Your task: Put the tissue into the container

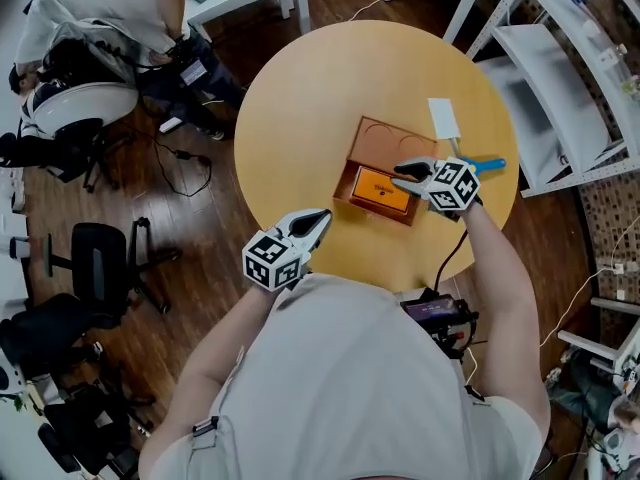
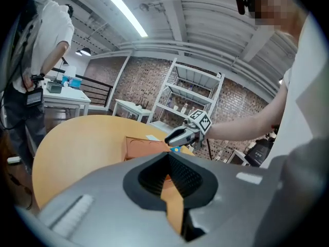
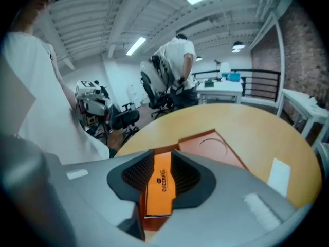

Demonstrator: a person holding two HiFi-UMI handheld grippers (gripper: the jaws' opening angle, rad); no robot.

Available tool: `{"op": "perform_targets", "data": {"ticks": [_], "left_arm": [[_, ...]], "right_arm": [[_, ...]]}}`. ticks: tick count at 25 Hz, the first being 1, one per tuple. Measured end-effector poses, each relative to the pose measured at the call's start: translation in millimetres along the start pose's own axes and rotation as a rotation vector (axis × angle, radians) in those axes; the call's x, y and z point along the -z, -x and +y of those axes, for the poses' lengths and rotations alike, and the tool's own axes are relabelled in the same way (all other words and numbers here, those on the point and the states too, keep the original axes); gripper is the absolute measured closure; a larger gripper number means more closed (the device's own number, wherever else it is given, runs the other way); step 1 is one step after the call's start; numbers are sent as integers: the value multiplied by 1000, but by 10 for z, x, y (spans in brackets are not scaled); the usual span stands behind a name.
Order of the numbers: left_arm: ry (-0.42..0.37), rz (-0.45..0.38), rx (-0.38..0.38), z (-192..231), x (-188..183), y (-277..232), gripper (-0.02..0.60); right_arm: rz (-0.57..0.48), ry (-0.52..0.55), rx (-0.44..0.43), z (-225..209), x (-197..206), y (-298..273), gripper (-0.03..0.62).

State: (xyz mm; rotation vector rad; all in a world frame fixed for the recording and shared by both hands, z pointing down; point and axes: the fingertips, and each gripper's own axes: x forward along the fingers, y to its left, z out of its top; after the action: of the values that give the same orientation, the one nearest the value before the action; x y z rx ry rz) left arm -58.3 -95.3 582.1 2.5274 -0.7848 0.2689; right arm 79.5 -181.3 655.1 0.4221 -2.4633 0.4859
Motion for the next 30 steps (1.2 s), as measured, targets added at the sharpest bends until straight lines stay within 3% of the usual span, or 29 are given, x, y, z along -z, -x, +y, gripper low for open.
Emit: {"op": "perform_targets", "data": {"ticks": [2,4,6,8,14,20,30], "left_arm": [[-14,2,22,-30,-42,-70,581],[-26,5,41,-46,-94,-146,581],[-41,9,64,-77,-143,-226,581],[-60,15,93,-128,-176,-308,581],[-121,19,160,-333,-262,-493,581],[-136,34,192,-426,-252,-588,581],[-131,21,175,-379,-293,-564,581]], "right_arm": [[-165,-43,78,58,-231,331,553],[-341,-110,121,160,-423,682,584],[-483,-174,137,301,-495,975,595],[-559,-197,150,480,-449,1146,595],[-578,-148,171,987,-219,1196,595],[-583,-105,177,1066,-211,1259,595],[-568,-65,152,1023,-343,1161,595]]}}
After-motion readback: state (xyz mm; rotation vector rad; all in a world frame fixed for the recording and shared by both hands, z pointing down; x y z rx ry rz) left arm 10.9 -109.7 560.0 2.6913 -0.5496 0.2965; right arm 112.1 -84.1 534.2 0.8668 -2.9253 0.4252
